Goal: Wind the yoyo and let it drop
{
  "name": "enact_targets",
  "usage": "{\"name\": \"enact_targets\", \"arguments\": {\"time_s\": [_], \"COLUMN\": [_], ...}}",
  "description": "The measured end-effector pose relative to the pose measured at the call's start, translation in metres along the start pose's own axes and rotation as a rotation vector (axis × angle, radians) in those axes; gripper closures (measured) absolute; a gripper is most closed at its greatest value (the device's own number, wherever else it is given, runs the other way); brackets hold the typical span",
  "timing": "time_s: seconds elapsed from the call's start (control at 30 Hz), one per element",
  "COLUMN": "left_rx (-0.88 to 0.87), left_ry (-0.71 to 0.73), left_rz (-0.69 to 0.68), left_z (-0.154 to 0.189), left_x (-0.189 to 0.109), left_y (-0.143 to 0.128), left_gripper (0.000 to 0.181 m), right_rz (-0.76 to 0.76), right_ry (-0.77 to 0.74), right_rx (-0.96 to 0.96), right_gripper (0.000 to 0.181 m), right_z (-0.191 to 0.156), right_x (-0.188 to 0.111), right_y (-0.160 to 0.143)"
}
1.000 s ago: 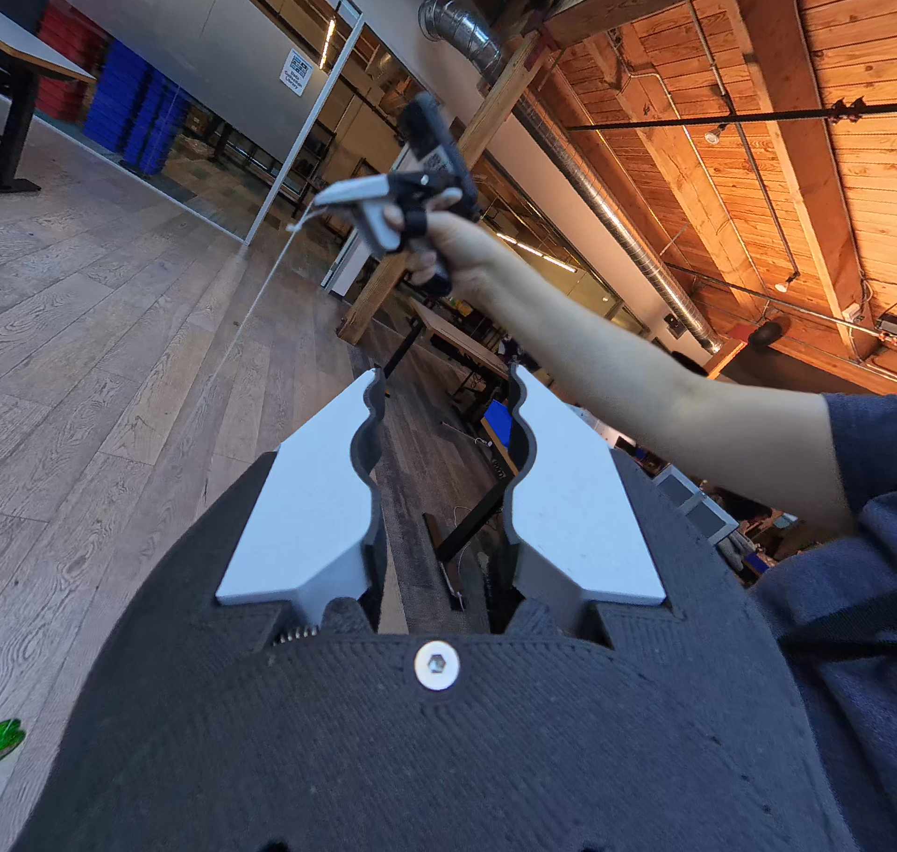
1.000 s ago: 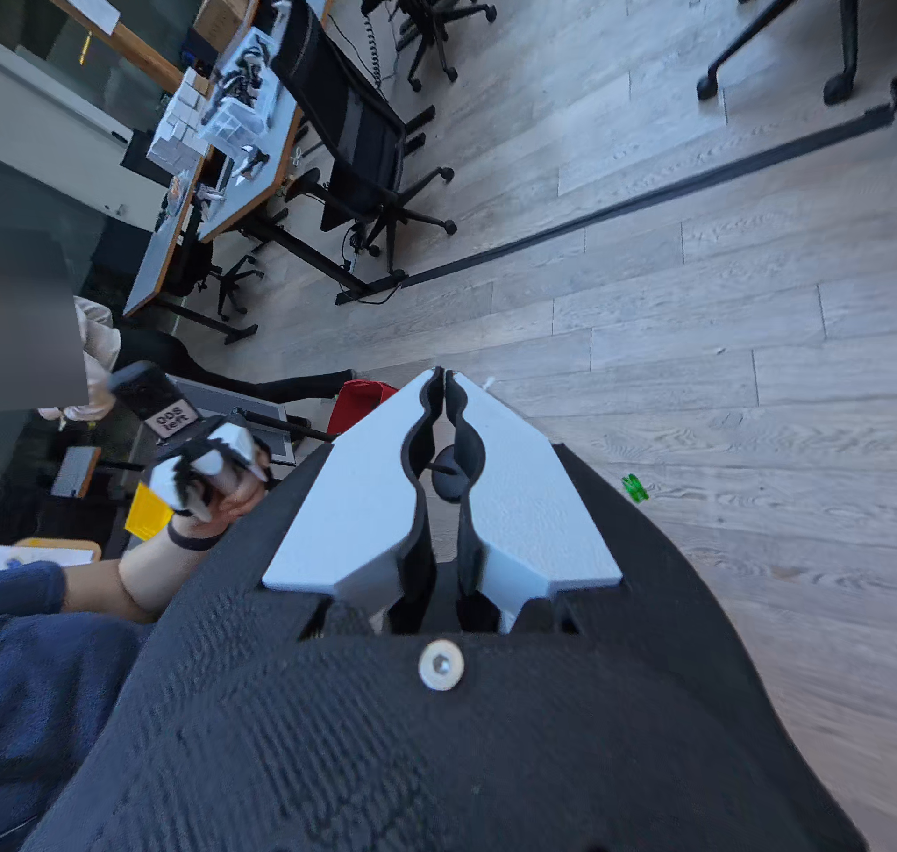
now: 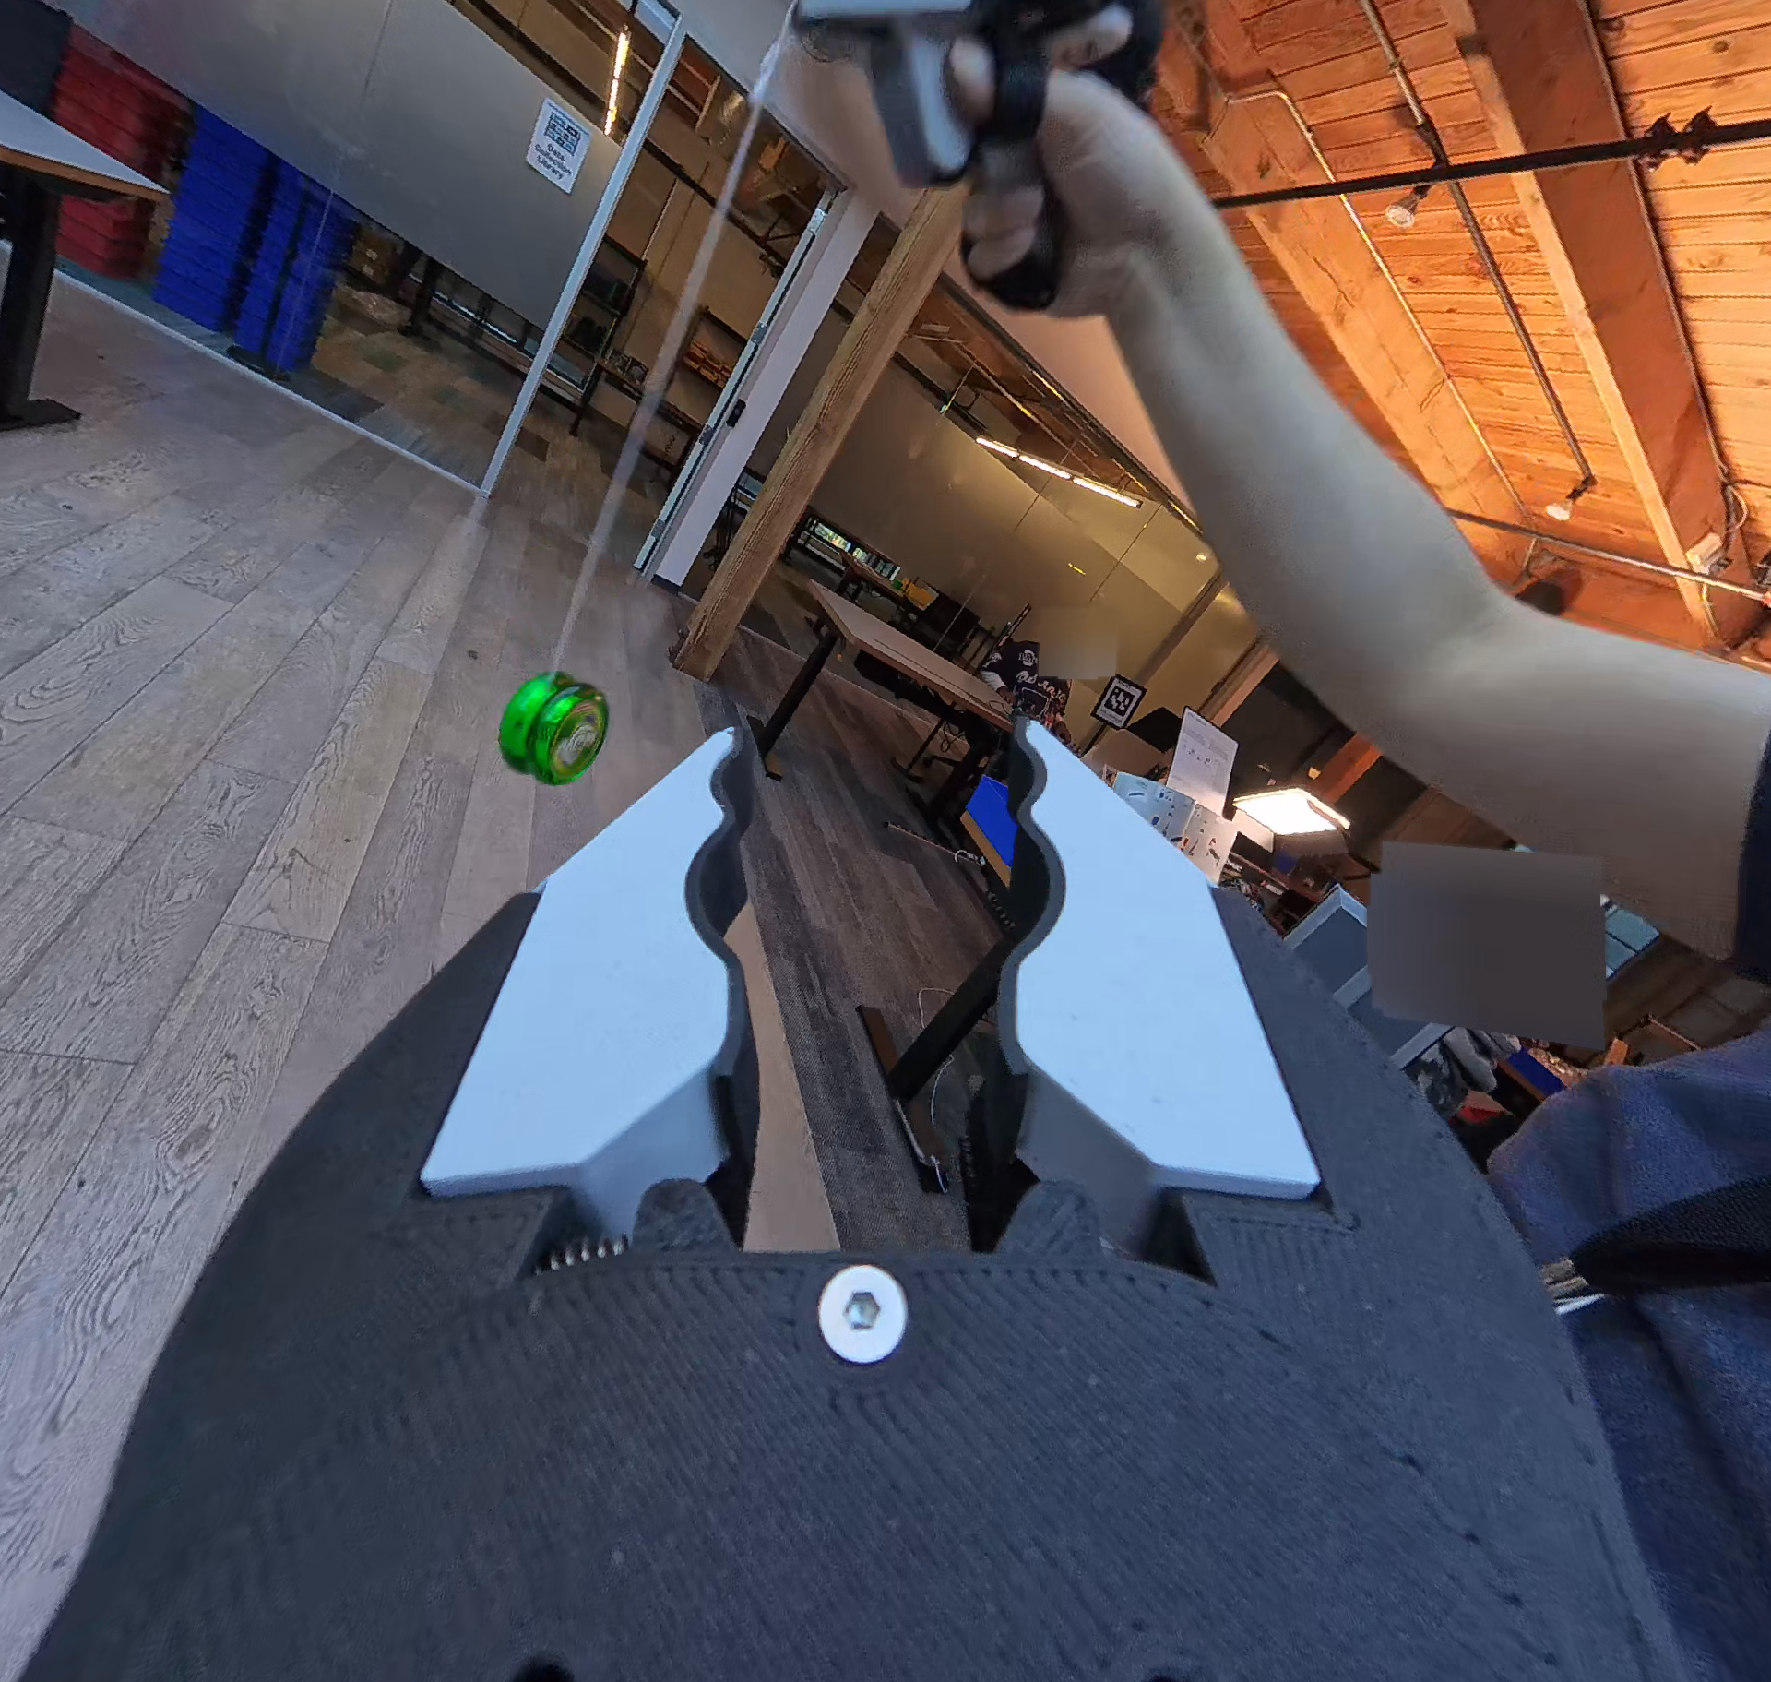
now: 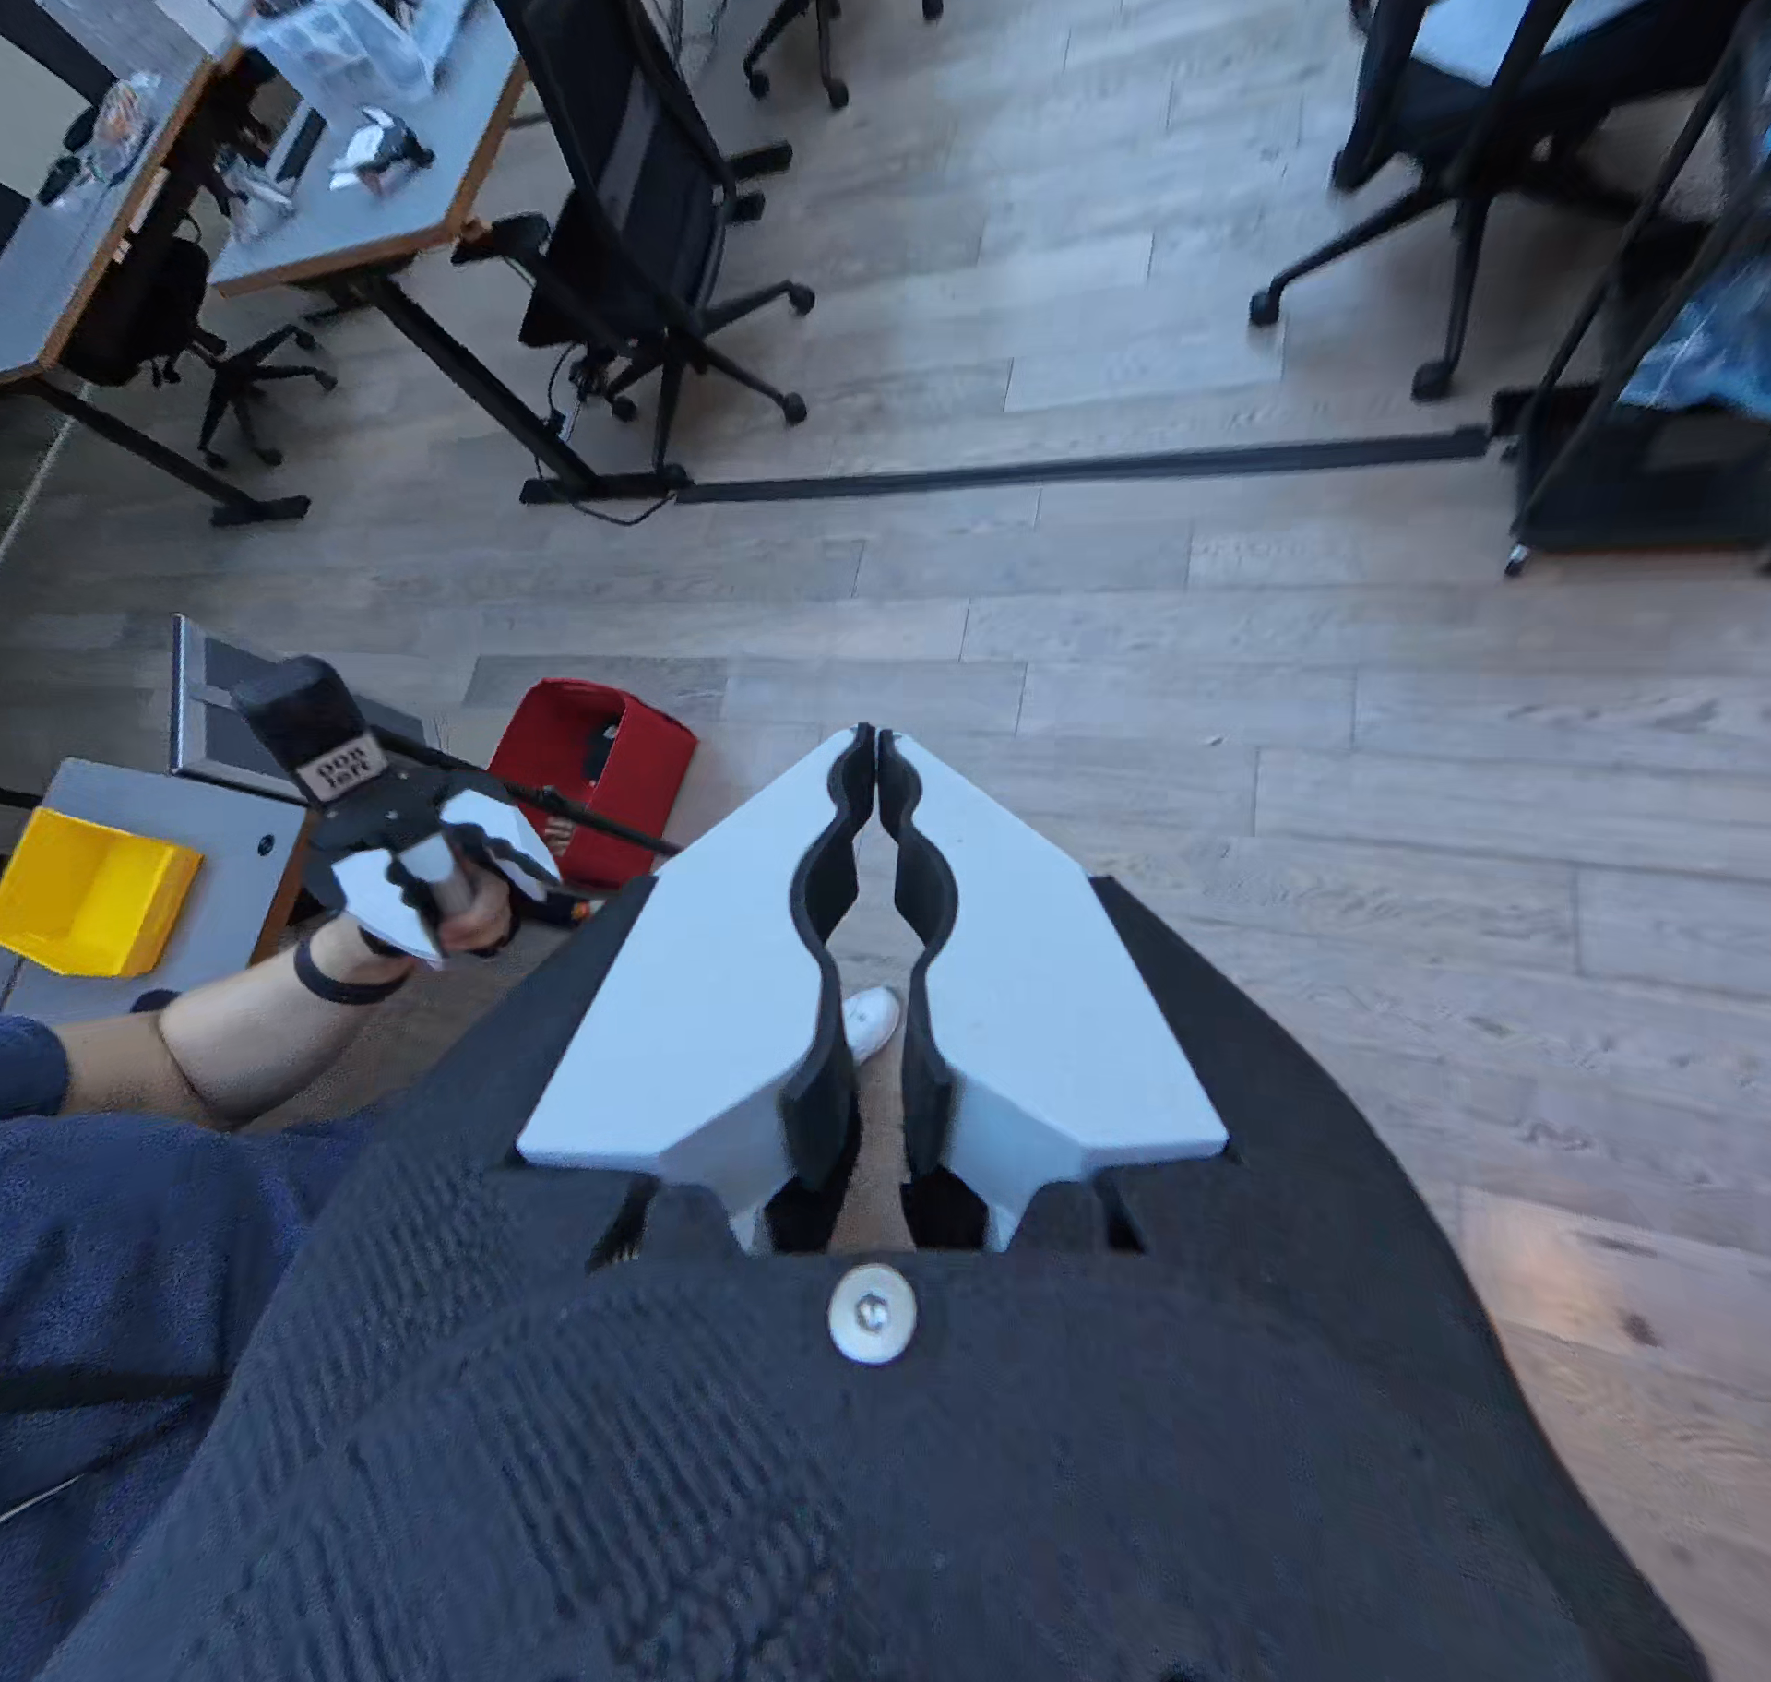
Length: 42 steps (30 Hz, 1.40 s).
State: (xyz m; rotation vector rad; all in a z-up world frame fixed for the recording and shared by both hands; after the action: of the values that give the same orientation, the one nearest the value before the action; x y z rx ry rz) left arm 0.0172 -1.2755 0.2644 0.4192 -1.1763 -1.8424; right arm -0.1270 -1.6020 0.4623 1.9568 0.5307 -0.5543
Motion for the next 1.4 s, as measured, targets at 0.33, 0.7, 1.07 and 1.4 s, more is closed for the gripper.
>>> {"name": "enact_targets", "arguments": {"time_s": [0.33,0.7,1.07,1.4], "left_rx": [-0.04,-0.072,0.014,0.007], "left_ry": [0.028,0.033,0.022,0.023], "left_rz": [-0.019,-0.022,0.024,0.008], "left_z": [0.001,-0.003,0.01,0.009], "left_x": [-0.008,-0.009,-0.002,-0.008], "left_y": [-0.014,-0.021,0.008,0.007], "left_gripper": [0.129,0.129,0.129,0.129], "right_rz": [-0.197,0.035,0.76,-0.036], "right_ry": [0.12,0.247,-0.157,-0.214], "right_rx": [0.42,0.217,-0.546,-0.341], "right_gripper": [0.181,0.181,0.181,0.181], "right_z": [0.1,0.021,-0.293,-0.083], "right_x": [0.181,0.074,-0.298,-0.019], "right_y": [-0.217,-0.027,0.231,0.09]}}
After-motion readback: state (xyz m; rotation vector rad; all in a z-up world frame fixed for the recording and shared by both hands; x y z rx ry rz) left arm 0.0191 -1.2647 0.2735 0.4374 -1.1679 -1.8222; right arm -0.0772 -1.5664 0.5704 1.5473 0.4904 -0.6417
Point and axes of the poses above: each gripper's, where its closed fingertips meet, x out along the fingers, y out of its top, z = x × y across the jaws, the point moved 10 cm from there along -x, back along the fingers, and after that the axes turned 4 degrees about x, right-handed, at the moved point
